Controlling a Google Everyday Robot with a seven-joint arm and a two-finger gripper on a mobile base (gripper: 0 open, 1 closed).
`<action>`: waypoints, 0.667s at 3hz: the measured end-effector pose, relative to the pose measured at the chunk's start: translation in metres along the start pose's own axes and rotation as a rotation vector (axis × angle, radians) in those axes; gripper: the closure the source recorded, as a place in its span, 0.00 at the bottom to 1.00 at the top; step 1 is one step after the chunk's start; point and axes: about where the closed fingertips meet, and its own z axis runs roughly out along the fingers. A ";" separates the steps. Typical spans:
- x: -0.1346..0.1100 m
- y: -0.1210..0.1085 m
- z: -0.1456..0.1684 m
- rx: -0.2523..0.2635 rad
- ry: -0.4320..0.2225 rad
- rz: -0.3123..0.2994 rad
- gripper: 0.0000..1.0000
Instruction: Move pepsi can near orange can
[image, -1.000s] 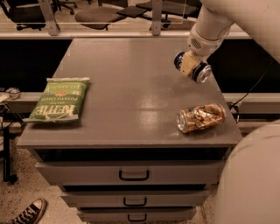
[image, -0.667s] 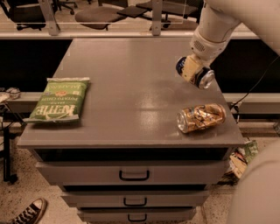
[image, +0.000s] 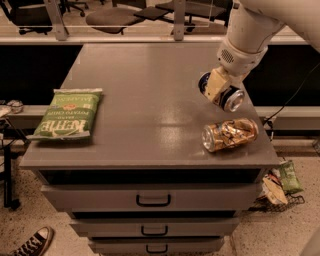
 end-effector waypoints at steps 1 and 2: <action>0.004 0.012 0.003 -0.021 -0.005 0.036 1.00; 0.007 0.019 0.006 -0.033 -0.012 0.063 1.00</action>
Offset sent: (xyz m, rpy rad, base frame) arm -0.0189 0.0174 -0.0137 0.0746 0.0146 -0.0830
